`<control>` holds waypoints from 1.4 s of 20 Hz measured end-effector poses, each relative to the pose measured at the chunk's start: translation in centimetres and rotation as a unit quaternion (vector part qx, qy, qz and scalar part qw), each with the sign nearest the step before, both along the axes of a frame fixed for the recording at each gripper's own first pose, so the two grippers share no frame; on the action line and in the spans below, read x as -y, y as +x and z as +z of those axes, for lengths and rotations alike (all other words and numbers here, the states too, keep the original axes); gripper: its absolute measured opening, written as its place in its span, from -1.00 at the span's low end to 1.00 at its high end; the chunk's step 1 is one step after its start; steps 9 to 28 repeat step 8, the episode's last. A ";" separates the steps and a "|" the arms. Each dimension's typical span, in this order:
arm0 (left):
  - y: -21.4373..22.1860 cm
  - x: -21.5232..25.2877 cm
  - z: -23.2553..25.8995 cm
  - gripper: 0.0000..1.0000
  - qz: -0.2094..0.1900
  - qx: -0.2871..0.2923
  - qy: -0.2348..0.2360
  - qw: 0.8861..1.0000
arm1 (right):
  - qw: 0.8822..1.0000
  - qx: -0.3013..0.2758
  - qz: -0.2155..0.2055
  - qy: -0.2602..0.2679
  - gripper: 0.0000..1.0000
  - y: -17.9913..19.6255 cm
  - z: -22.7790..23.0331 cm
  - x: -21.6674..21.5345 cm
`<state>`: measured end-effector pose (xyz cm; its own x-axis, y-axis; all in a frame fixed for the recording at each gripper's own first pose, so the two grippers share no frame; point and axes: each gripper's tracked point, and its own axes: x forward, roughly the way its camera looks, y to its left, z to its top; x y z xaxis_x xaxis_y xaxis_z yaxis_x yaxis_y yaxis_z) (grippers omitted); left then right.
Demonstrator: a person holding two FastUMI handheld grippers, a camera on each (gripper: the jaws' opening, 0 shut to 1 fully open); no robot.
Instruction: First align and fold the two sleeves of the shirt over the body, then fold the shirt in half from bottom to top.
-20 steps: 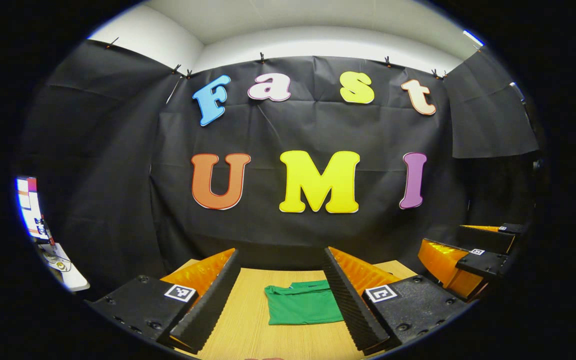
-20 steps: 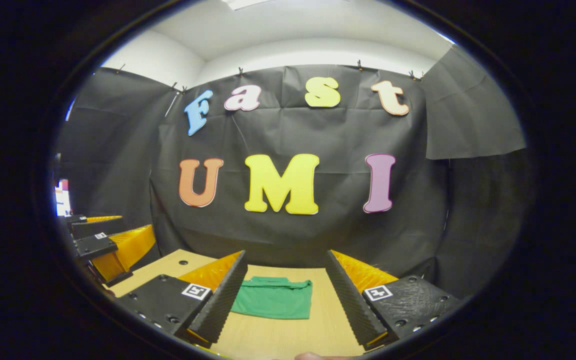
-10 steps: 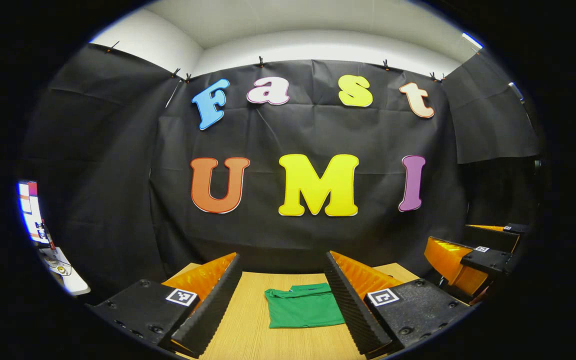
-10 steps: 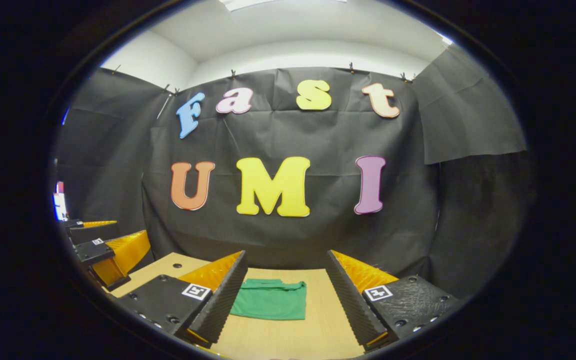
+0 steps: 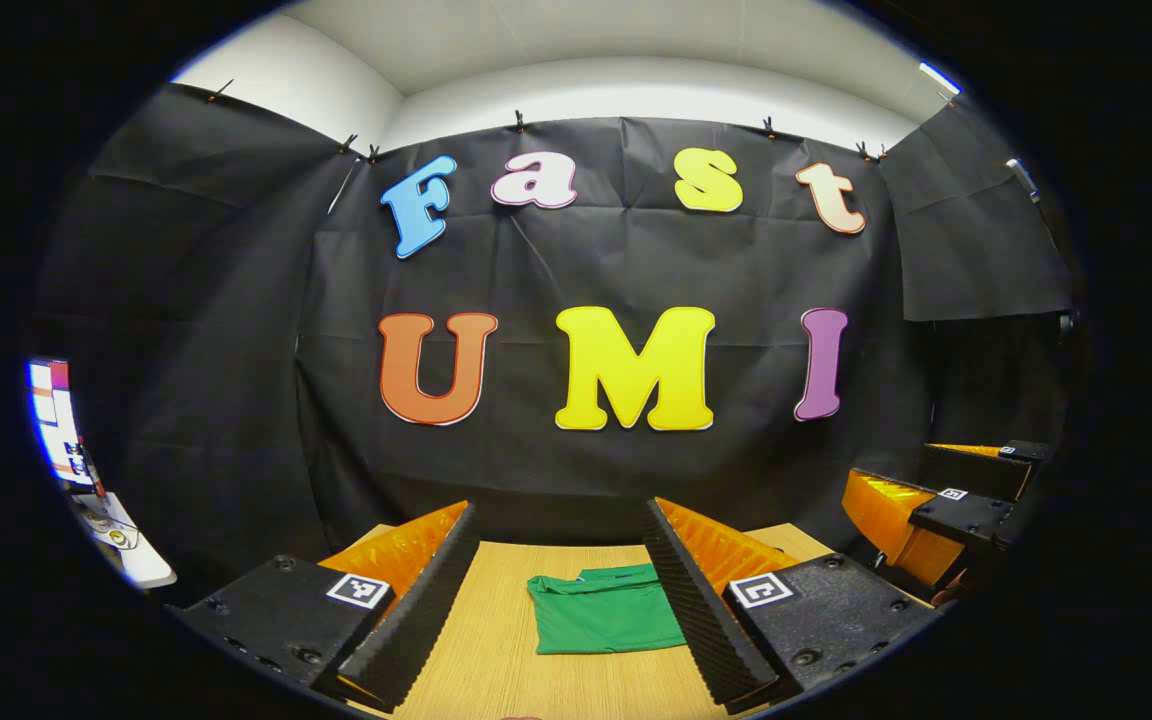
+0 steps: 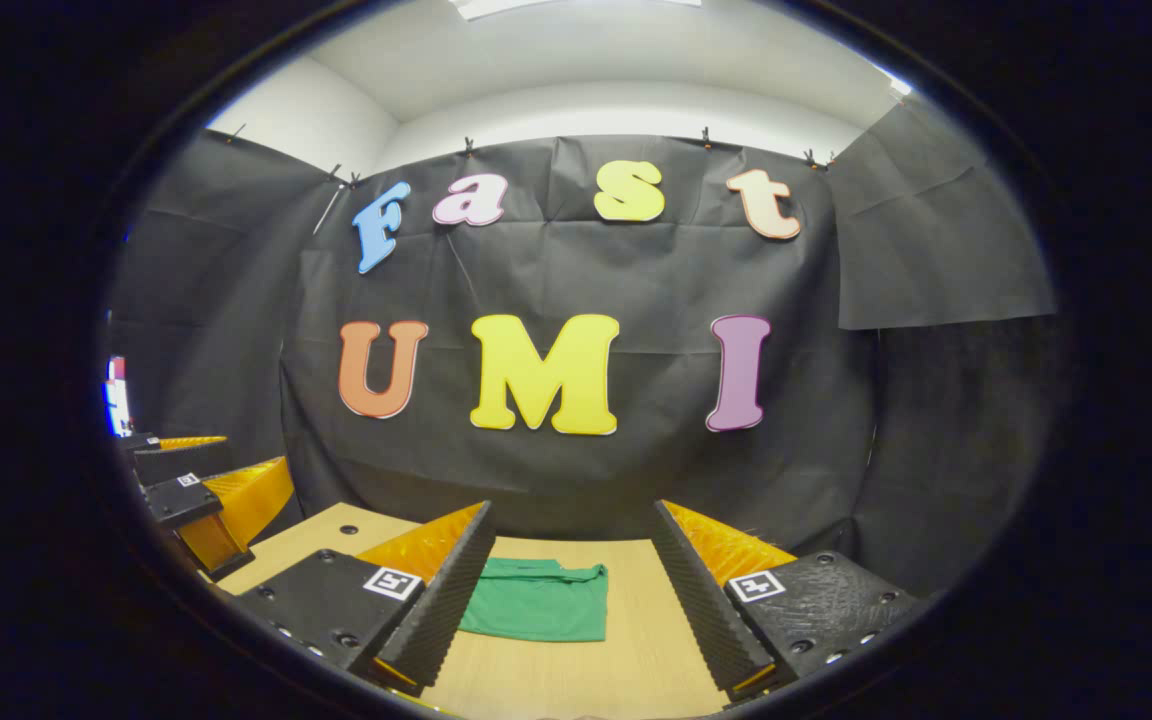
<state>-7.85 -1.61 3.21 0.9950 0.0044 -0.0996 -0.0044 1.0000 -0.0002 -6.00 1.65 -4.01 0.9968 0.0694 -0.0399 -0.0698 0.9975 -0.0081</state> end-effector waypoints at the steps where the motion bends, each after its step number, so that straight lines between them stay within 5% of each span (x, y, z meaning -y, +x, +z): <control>1: 0.0 0.1 0.0 1.00 -0.001 0.001 0.000 1.000 | 1.000 0.002 0.000 0.001 0.94 -0.2 0.1 0.0; 28: 0.0 0.4 0.2 1.00 -0.001 0.000 0.001 1.000 | 1.000 0.005 0.004 0.001 0.94 0.2 0.3 0.2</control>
